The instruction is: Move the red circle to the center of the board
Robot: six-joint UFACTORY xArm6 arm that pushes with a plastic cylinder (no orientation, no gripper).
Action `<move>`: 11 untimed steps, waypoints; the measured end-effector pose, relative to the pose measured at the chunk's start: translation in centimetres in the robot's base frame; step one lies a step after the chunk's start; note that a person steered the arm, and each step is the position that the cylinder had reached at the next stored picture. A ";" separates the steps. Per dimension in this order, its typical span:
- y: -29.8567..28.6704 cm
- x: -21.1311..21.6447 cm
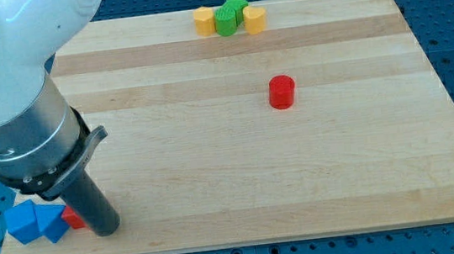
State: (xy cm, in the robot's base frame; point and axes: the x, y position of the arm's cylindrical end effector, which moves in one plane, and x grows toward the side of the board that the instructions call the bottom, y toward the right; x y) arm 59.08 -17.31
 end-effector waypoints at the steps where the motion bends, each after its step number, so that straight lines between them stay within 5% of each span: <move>1: 0.4 0.0; 4: 28.1 -7.2; 5: 30.8 -13.4; 6: 29.5 -19.0; 7: 26.1 -19.2; 11: 19.6 -14.0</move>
